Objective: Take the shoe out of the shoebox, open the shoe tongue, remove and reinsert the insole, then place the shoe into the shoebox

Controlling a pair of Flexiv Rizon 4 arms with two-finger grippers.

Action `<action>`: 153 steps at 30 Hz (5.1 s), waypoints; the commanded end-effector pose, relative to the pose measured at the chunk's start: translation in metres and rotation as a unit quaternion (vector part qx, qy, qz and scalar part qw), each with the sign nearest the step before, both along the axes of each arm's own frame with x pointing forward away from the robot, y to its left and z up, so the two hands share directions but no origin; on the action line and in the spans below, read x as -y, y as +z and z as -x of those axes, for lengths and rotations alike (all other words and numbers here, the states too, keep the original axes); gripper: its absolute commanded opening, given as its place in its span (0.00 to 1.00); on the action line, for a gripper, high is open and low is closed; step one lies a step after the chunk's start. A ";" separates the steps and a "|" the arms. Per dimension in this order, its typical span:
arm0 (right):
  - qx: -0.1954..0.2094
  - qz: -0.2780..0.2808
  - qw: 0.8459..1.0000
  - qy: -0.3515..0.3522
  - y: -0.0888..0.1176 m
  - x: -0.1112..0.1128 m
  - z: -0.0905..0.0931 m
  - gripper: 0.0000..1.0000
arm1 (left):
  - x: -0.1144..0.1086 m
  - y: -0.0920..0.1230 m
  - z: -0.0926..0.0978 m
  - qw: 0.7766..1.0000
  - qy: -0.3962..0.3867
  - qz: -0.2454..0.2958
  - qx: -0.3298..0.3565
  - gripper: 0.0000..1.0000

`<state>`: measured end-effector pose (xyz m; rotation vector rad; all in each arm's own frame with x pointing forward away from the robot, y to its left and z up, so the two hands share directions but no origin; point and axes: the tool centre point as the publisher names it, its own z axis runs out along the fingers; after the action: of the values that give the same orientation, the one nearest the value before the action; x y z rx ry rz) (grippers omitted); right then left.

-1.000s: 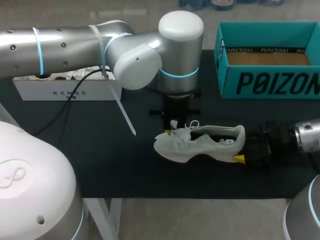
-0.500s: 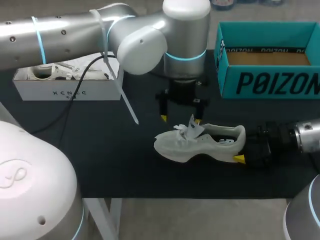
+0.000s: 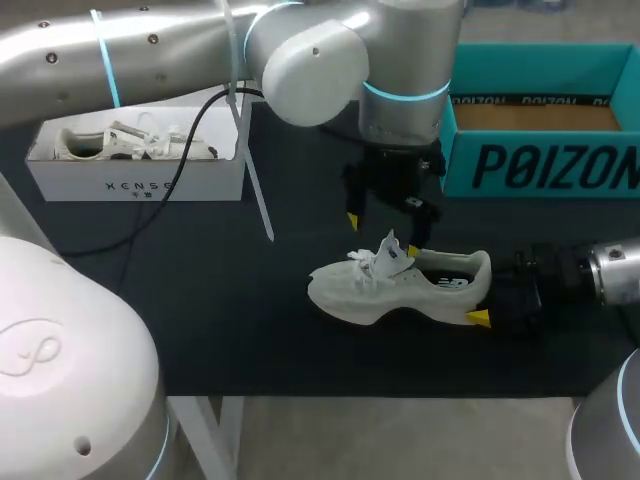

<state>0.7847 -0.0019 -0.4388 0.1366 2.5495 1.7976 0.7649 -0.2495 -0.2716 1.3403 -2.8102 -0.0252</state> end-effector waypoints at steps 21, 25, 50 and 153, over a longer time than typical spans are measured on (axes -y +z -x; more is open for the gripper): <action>-0.001 0.001 1.000 -0.001 -0.006 -0.002 0.000 0.00 | 0.014 0.006 -0.015 0.905 -0.411 -0.085 -0.066 1.00; -0.001 0.001 1.000 -0.001 -0.006 -0.002 0.000 0.00 | 0.027 0.012 -0.017 0.896 -0.430 -0.097 -0.053 0.00; -0.001 0.001 1.000 -0.001 -0.006 -0.002 0.000 0.00 | 0.062 -0.047 0.000 0.911 -0.398 -0.101 -0.041 0.00; -0.001 0.001 1.000 -0.001 -0.006 -0.002 0.000 0.00 | 0.029 -0.134 -0.003 0.918 -0.359 -0.159 0.050 0.00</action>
<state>0.7845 -0.0011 -0.4385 0.1359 2.5483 1.7987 0.7707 -0.2884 -0.4095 0.2528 -3.2977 -0.4750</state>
